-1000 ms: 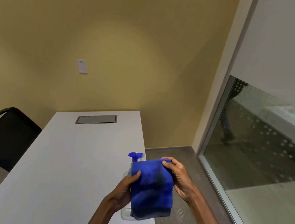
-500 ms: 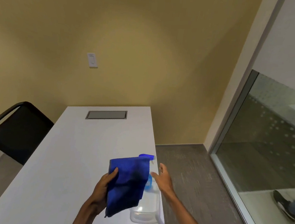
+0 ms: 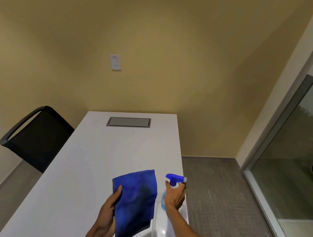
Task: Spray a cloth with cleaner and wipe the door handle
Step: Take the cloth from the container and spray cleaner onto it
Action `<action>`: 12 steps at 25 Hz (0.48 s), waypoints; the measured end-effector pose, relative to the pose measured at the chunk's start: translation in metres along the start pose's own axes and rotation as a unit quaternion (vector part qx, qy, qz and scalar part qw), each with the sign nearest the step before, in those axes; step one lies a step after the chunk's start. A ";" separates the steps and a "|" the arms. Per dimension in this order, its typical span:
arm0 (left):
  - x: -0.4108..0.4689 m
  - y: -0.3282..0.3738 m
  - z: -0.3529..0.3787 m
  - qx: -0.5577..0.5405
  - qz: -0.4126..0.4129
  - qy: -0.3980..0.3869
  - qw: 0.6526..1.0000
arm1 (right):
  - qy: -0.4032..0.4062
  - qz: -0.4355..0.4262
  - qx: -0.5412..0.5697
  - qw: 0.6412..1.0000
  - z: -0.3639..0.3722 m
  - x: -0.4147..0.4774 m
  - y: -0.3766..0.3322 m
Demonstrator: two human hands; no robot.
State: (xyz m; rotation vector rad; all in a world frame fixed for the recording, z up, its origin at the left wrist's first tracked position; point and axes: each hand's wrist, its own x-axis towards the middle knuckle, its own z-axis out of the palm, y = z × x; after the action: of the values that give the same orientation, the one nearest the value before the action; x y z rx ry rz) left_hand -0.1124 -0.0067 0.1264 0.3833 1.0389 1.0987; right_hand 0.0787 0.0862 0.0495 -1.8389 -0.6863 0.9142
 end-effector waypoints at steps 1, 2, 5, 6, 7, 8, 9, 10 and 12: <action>0.003 0.002 0.000 -0.009 -0.007 -0.002 1.000 | -0.003 0.008 0.009 1.000 0.004 0.002 0.002; 0.006 0.004 0.002 -0.014 -0.012 -0.007 1.000 | 0.001 0.013 0.021 1.000 0.006 0.002 0.004; 0.016 0.007 0.010 -0.017 -0.015 -0.009 1.000 | 0.008 0.010 0.062 0.998 0.008 0.001 0.015; 0.019 0.008 0.012 -0.016 -0.012 -0.001 1.000 | 0.000 -0.006 0.069 0.998 0.005 0.000 0.019; 0.023 0.009 0.014 -0.014 -0.007 0.005 1.000 | -0.011 -0.030 0.073 0.997 0.002 -0.001 0.023; 0.025 0.011 0.017 -0.015 0.000 0.007 1.000 | -0.026 -0.053 0.075 0.995 -0.003 -0.003 0.023; 0.027 0.013 0.019 -0.016 0.007 0.006 1.000 | -0.039 -0.069 0.079 0.994 -0.009 -0.004 0.022; 0.029 0.016 0.021 -0.017 0.012 0.003 1.000 | -0.046 -0.083 0.080 0.992 -0.016 -0.006 0.018; 0.032 0.020 0.024 -0.009 0.021 -0.002 1.000 | -0.049 -0.136 0.080 0.986 -0.034 -0.011 0.008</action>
State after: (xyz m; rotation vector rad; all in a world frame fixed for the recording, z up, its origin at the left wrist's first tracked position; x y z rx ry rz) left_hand -0.1014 0.0354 0.1366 0.3947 1.0202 1.1439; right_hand 0.1005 0.0579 0.0552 -1.5237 -0.8753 0.8554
